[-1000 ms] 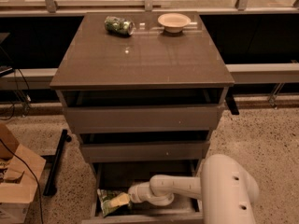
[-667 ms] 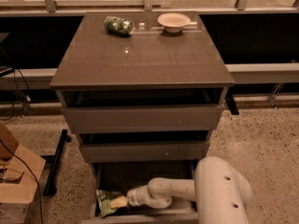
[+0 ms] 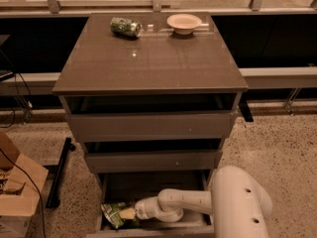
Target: Pick green jalapeno chip bag from bottom drawer and place on counter
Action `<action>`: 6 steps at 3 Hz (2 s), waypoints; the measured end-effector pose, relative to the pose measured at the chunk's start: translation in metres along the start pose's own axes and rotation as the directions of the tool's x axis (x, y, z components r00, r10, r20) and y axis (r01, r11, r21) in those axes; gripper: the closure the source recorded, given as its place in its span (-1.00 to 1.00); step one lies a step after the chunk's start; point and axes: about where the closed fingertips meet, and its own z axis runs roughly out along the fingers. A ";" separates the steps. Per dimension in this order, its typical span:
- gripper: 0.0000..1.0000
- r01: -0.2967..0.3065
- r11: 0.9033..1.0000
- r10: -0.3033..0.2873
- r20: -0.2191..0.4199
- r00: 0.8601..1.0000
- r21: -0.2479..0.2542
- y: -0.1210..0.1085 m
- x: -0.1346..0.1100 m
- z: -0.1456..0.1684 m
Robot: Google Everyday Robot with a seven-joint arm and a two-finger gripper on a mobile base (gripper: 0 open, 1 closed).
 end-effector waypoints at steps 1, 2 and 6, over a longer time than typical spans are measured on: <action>1.00 0.070 0.997 -0.069 0.042 0.997 -0.028 0.028 -0.017 -0.027; 1.00 0.116 0.992 -0.106 0.160 0.981 -0.054 0.054 -0.033 -0.071; 1.00 0.478 0.861 -0.494 0.501 0.710 0.172 0.224 -0.091 -0.340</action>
Offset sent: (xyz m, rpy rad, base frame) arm -0.0269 -0.0635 0.1549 0.2465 -0.2623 -0.0562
